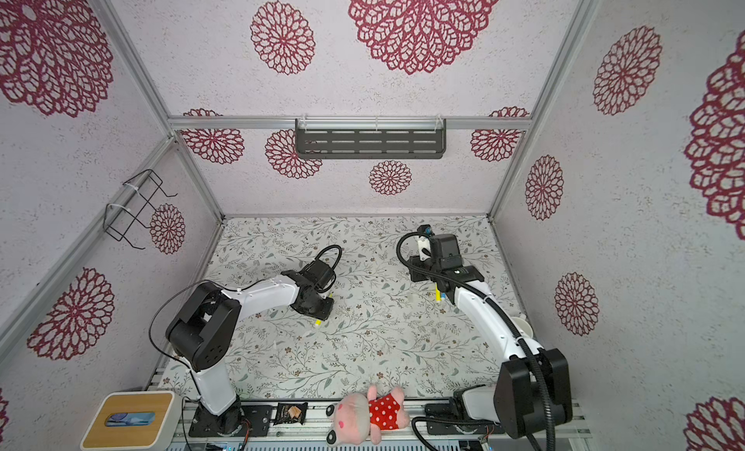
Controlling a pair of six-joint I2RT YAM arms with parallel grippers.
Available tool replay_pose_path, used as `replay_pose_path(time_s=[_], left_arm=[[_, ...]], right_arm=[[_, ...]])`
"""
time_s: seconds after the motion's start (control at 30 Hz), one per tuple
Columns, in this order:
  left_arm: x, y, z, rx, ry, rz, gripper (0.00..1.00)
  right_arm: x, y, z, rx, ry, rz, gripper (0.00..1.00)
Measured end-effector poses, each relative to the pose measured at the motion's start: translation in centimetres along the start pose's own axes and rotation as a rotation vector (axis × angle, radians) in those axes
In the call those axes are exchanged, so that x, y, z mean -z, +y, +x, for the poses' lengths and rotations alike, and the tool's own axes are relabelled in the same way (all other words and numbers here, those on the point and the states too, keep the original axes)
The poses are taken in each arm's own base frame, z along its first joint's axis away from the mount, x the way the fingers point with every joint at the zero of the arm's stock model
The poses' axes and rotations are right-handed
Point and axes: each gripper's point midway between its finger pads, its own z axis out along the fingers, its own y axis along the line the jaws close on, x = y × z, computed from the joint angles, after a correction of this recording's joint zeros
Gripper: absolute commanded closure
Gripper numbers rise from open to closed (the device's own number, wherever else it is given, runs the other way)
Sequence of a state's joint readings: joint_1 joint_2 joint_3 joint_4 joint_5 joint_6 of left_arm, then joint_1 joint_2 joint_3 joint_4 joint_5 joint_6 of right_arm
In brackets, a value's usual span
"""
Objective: Insert pens into pen caps
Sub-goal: Rotate the pen at the center of the table, then pick up the pen cap from the center of the table.
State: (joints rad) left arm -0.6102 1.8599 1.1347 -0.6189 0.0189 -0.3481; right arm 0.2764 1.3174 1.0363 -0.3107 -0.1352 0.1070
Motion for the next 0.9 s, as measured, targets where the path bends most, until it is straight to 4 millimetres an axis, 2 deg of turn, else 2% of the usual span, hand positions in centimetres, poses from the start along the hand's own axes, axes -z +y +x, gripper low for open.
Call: replay_pose_path(time_s=[0.2,0.27,0.33,0.4,0.63,0.77,0.9], left_arm=[[-0.1,-0.2,0.2,-0.007,0.015,-0.007,0.64],[-0.2,-0.2,0.3,-0.007,0.023,-0.014,0.73],[-0.4,-0.2,0.2,-0.006,0.029,-0.019,0.89],[-0.6,-0.3,0.4,-0.003,0.041,-0.014,0.99],[-0.2,-0.9,-0.1,-0.001,0.013,0.011,1.0],[0.1,-1.4,0.4,-0.003,-0.009,0.052,1.0],[0.9,-2.3,2.4,-0.014,-0.016,0.129,1.0]], right_arm=[[0.2,-0.1,-0.1,-0.002,-0.006,0.004,0.61],[0.2,-0.2,-0.2,-0.002,-0.008,0.006,0.61],[0.4,-0.2,-0.3,-0.003,-0.013,0.006,0.6],[0.6,-0.2,-0.4,-0.003,-0.02,0.009,0.61],[1.4,-0.6,-0.4,-0.028,-0.042,0.014,0.6],[2.3,-1.0,-0.8,-0.074,-0.081,-0.018,0.6],[2.8,-0.6,-1.0,-0.122,-0.128,-0.112,0.58]])
